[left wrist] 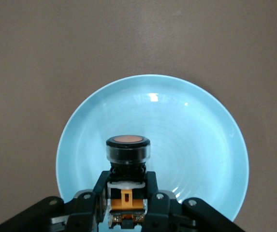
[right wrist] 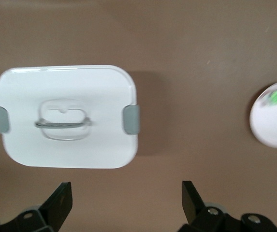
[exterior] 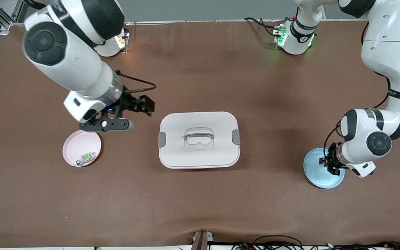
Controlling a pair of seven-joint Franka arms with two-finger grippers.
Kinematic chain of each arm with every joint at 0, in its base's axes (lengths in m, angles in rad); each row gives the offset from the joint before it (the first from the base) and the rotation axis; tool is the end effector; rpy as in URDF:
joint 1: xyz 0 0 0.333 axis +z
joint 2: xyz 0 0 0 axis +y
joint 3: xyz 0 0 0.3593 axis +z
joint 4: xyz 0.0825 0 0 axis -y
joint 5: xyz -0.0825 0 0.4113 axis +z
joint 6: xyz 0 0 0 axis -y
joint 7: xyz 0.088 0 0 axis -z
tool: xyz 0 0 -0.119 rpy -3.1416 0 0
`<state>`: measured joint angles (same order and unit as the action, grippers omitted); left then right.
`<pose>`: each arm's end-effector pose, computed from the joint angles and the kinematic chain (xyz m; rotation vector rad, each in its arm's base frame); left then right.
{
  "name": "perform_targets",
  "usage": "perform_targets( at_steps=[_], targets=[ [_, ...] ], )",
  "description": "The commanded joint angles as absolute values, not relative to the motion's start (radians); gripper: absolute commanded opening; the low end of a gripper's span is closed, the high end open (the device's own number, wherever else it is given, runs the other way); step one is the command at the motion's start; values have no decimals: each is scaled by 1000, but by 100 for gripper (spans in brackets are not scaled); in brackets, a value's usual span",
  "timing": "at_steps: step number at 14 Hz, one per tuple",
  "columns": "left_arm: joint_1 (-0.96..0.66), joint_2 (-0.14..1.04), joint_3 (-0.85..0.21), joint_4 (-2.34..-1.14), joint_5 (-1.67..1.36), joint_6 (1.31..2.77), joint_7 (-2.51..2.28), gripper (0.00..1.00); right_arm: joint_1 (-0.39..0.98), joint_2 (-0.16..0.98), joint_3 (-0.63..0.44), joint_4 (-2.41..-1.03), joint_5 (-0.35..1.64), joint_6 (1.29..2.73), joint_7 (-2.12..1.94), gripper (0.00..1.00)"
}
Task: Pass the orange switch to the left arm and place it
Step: 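Lower the switch onto the blue plate while the right arm retracts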
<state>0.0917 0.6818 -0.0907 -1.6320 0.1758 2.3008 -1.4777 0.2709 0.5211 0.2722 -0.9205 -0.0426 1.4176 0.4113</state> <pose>0.7360 0.0146 0.2241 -2.3757 -1.9621 -0.0665 0.6580 0.3150 0.6257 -3.0587 -0.1398 0.0741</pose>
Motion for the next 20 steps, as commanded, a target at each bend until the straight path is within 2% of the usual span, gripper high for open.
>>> perform_targets(
  at_steps=[1,7,8,9,10,11,12,13,20],
  targets=[
    [84,718,-94,-1592,204,2304,-1502,0,209,485,278,-950,-115,1408,189,100],
    [86,729,-95,-1600,255,2313,-1500,0,48,486,281,-950,-156,1379,32,100],
    [86,729,-95,-1600,256,2313,-1488,6,26,488,279,-950,-160,1361,32,100],
    [84,729,-95,-1598,256,2313,-1483,15,6,488,278,-950,-175,1361,32,100],
    [84,730,-95,-1598,256,2313,-1480,34,-11,488,279,-950,-199,1361,34,100],
    [83,729,-95,-1595,256,2313,-1479,60,-27,488,279,-950,-221,1361,32,100],
    [83,729,-95,-1592,255,2313,-1480,95,-50,488,279,-950,-219,1361,32,100],
    [83,729,-95,-1591,253,2313,-1489,100,-81,488,282,-950,-204,1359,43,100],
    [48,723,-97,-1591,249,2313,-1503,100,-115,495,281,-954,-203,1364,94,100]
  ],
)
